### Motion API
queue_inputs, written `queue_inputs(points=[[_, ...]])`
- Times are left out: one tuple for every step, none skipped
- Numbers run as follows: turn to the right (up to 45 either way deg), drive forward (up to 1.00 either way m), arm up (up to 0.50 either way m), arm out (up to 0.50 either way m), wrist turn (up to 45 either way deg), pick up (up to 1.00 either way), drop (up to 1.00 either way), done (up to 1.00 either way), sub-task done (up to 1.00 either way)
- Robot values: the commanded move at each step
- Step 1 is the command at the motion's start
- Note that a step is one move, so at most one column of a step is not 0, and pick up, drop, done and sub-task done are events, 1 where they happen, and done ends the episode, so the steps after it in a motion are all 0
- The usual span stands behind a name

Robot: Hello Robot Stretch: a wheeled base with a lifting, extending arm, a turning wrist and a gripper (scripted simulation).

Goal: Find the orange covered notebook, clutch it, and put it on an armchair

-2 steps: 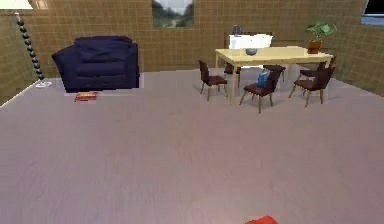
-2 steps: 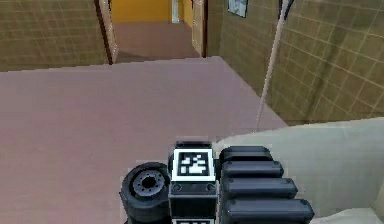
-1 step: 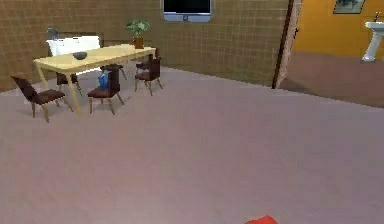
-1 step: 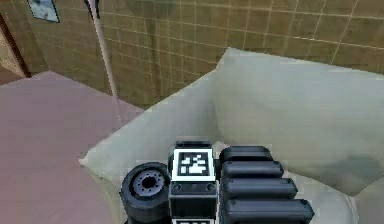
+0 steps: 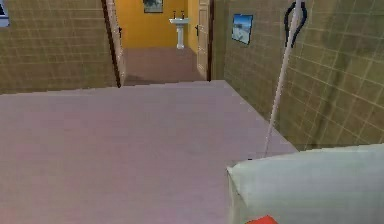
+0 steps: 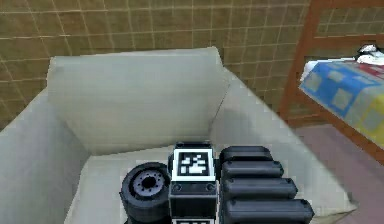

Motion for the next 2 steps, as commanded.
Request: queue_inputs(points=[[45.0,0.0,0.0,0.0,0.0,0.0,0.0,0.0,0.0],[12.0,0.0,0.0,0.0,0.0,0.0,0.0,0.0,0.0]])
